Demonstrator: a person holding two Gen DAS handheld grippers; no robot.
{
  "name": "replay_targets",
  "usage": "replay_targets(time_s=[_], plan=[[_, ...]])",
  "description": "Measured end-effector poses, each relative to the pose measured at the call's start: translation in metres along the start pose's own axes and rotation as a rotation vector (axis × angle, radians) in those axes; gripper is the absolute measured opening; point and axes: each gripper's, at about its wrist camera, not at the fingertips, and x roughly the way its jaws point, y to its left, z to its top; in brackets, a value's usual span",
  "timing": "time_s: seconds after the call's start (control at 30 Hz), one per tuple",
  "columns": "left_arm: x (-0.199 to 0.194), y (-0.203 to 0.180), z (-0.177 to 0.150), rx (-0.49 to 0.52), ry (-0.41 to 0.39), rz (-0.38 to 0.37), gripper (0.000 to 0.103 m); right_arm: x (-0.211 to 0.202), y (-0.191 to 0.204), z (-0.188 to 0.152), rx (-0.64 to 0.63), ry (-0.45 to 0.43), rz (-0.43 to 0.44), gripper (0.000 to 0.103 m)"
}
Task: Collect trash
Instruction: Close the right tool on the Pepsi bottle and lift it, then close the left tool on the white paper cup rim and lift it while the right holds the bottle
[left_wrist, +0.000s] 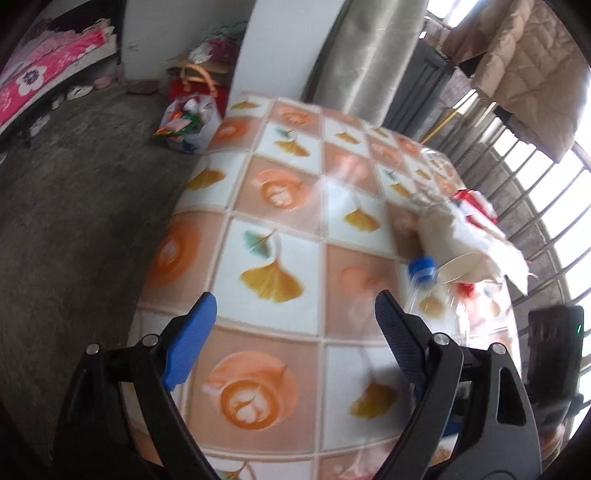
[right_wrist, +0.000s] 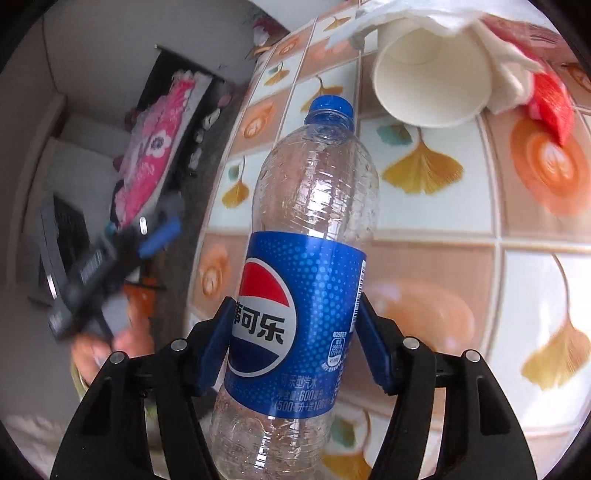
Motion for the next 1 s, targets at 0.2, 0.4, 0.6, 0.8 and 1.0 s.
replay_targets(time_s=[0.2,0.4,0.6,0.8,1.0], plan=[[0.012,-0.05,0.016,0.077,0.012,-0.165,0.083,-0.048,-0.038,-0.047,0.089,-0.031,-0.029,0.063],[0.038,-0.108,0.021,0.121,0.045,-0.325,0.083,-0.096,-0.081,-0.078,0.245,-0.172,-0.108,0.063],[0.079,-0.166,0.006,0.375,0.01,-0.119,0.056,-0.13,-0.117,-0.092,0.363,-0.277,-0.105,0.063],[0.109,-0.182,0.003,0.429,-0.007,0.008,0.018,-0.141,-0.133,-0.1,0.389,-0.311,-0.061,0.063],[0.102,-0.165,0.003,0.375,-0.021,0.032,0.001,-0.143,-0.136,-0.105,0.387,-0.322,-0.052,0.063]])
